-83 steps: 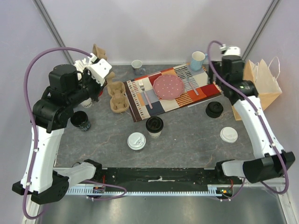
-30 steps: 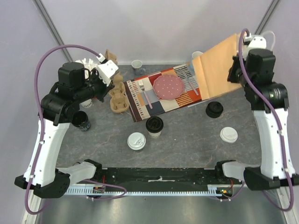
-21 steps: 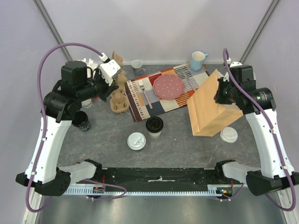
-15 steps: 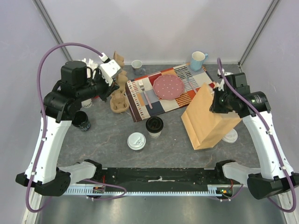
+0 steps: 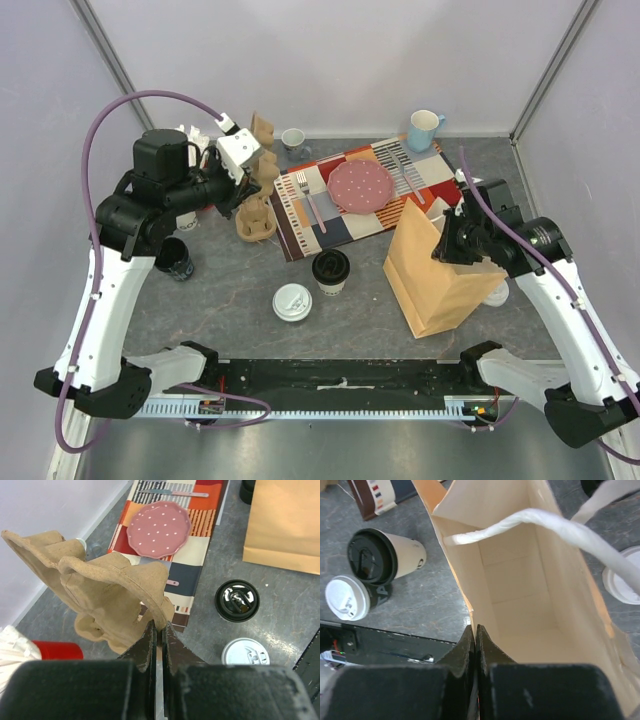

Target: Pack the takeout coffee

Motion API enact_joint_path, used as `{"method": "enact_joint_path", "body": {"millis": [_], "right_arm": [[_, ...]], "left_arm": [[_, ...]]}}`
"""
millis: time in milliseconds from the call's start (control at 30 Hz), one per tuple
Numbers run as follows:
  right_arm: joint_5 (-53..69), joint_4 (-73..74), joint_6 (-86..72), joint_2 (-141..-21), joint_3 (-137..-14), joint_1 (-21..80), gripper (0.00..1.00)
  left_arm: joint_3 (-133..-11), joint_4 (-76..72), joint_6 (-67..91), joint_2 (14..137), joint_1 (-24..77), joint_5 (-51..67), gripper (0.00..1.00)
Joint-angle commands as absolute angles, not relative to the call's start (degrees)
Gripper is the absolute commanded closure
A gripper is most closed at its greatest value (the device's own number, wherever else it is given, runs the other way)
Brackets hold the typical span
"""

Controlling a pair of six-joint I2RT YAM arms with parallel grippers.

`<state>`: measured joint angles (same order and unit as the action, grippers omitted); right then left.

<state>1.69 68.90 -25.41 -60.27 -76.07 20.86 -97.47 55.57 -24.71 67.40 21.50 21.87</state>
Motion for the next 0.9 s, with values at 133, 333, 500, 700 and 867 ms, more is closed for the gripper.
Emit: {"method": "enact_joint_path", "body": {"millis": [133, 333, 500, 700, 867], "right_arm": [[0.35, 61.18, -36.29, -58.71, -74.01, 26.62, 0.89], [-0.88, 60.56, -37.26, -60.12, -75.14, 31.46, 0.64], [3.77, 58.88, -31.22, -61.52, -81.2, 35.15, 0.5], [12.01, 61.52, -17.34, -62.23, -89.73, 35.51, 0.02], [11.44, 68.02, -8.27, -64.07, -100.62, 35.51, 0.02]], "left_arm": [[-98.96, 53.26, -22.15, 70.92, 26.36, 22.95, 0.98], [-100.63, 54.58, -23.47, 71.98, 29.26, 21.45, 0.98], [-102.48, 56.68, -25.66, 72.42, 31.81, 22.14, 0.98], [-104.85, 62.22, -32.42, 72.68, 36.99, 22.69, 0.98], [-102.92, 68.64, -41.73, 71.11, 43.4, 14.43, 0.98]]}}
